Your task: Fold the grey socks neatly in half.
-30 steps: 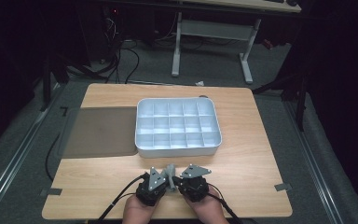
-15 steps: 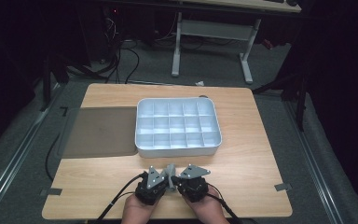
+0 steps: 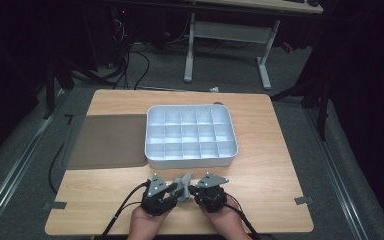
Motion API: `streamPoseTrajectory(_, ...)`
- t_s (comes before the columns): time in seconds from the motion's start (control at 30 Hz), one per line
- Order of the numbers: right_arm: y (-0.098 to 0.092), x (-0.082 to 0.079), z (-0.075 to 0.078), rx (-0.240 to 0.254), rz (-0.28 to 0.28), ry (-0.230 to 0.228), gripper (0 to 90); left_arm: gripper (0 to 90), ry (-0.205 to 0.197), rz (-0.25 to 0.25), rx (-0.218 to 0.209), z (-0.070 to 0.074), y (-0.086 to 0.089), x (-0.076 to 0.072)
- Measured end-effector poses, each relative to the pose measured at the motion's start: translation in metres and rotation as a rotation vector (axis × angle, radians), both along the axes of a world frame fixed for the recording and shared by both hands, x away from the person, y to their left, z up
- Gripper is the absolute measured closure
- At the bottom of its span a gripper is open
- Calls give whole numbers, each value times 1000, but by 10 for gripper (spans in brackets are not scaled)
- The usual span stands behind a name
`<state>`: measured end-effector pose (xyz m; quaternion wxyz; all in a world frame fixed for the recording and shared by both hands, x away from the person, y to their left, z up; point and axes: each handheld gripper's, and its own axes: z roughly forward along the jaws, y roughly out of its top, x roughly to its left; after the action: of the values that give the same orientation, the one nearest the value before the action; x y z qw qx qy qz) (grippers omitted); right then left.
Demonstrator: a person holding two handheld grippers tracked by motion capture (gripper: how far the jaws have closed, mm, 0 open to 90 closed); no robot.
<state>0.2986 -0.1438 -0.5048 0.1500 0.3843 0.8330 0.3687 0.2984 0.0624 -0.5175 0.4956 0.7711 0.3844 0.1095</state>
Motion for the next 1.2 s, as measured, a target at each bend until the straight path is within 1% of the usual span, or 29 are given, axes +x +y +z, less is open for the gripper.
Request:
streamPoseTrajectory(0.03,0,0,-1,-5,1,6,895,627,-17,22,-20,5,11,-1)
streamPoseTrajectory(0.07,0,0,-2,-5,1,6,894,623,-10,38,-30,5,16,0)
streamPoseTrajectory(0.1,0,0,-2,-5,1,6,894,623,-10,38,-30,5,16,0)
streamPoseTrajectory(0.13,1,0,-2,-3,-1,7,894,623,10,48,-32,3,21,1)
streamPoseTrajectory(0.17,1,1,-2,-2,-1,7,892,622,48,53,-32,0,25,4)
streamPoseTrajectory(0.2,1,2,-3,-3,-4,9,891,624,78,50,-21,-4,27,5)
streamPoseTrajectory(0.23,2,2,-3,-2,-5,8,888,643,129,35,-1,-11,27,7)
streamPoseTrajectory(0.27,2,2,-3,-1,-7,8,888,654,159,27,-13,-14,27,8)
streamPoseTrajectory(0.3,2,2,-3,-1,-7,8,888,673,159,27,-13,-14,27,8)
streamPoseTrajectory(0.33,3,2,-3,2,-6,6,886,673,191,17,-25,-16,27,10)
streamPoseTrajectory(0.4,4,3,-2,-2,-10,6,882,744,207,9,-13,-18,25,12)
streamPoseTrajectory(0.5,5,2,-1,-3,-8,6,882,770,210,-3,-13,-17,21,11)
streamPoseTrajectory(0.57,6,0,2,-5,-3,-3,882,771,204,-25,-6,-16,11,7)
streamPoseTrajectory(0.6,6,0,2,-5,-3,-3,882,768,204,-25,-6,-16,11,7)
streamPoseTrajectory(0.63,6,0,3,-8,-2,-3,882,768,201,-36,-6,-16,7,5)
streamPoseTrajectory(0.67,6,0,4,-10,-2,-5,882,759,193,-50,1,-16,1,3)
streamPoseTrajectory(0.8,5,0,9,-8,-2,-13,882,713,169,-79,21,-15,-12,-1)
streamPoseTrajectory(0.93,6,-2,10,-8,5,-9,883,714,168,-83,33,-16,-18,0)
streamPoseTrajectory(0.97,6,-3,10,-11,6,-10,884,714,161,-91,46,-15,-20,0)
streamPoseTrajectory(1.0,6,-4,7,-11,6,-9,885,707,146,-112,70,-15,-23,-2)
streamPoseTrajectory(1.1,5,-4,5,-6,-1,1,887,691,143,-125,74,-15,-25,-2)
streamPoseTrajectory(1.2,4,-4,4,-8,0,1,887,687,128,-137,88,-16,-29,-4)
